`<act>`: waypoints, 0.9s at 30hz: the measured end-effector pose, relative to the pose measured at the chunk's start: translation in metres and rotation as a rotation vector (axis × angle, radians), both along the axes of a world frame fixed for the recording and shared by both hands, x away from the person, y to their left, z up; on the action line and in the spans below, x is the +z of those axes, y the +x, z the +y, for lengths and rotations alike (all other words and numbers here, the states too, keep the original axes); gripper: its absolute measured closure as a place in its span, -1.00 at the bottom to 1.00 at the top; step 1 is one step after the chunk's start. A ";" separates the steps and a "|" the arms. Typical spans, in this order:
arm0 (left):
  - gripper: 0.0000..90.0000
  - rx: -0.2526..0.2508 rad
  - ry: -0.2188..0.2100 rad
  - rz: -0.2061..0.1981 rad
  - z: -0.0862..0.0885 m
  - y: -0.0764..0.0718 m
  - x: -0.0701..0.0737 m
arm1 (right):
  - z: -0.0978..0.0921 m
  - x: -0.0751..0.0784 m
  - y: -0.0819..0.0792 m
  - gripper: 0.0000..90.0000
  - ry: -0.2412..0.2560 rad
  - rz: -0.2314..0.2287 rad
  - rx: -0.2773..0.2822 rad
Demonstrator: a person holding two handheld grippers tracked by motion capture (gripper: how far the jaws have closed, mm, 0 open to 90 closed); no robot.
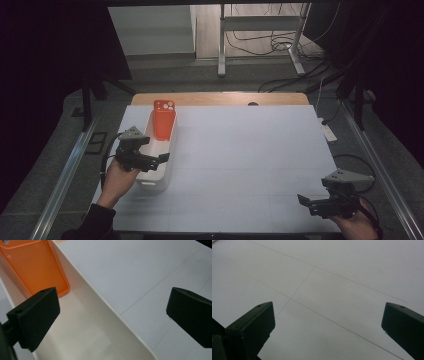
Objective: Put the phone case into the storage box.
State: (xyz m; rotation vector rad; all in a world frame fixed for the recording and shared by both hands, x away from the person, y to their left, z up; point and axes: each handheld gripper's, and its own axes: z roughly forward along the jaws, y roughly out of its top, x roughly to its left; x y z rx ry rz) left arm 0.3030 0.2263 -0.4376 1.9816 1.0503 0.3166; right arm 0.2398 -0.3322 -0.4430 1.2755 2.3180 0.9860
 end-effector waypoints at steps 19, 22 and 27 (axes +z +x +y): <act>-1.00 0.004 0.039 -0.019 0.001 -0.044 -0.003 | 0.001 0.000 0.000 -1.00 -0.008 -0.002 0.001; -1.00 0.007 0.040 -0.021 0.001 -0.049 -0.003 | 0.001 0.000 0.000 -1.00 -0.008 -0.002 0.000; -1.00 0.019 0.043 -0.023 0.003 -0.061 -0.005 | 0.001 0.000 -0.001 -1.00 -0.008 -0.002 -0.001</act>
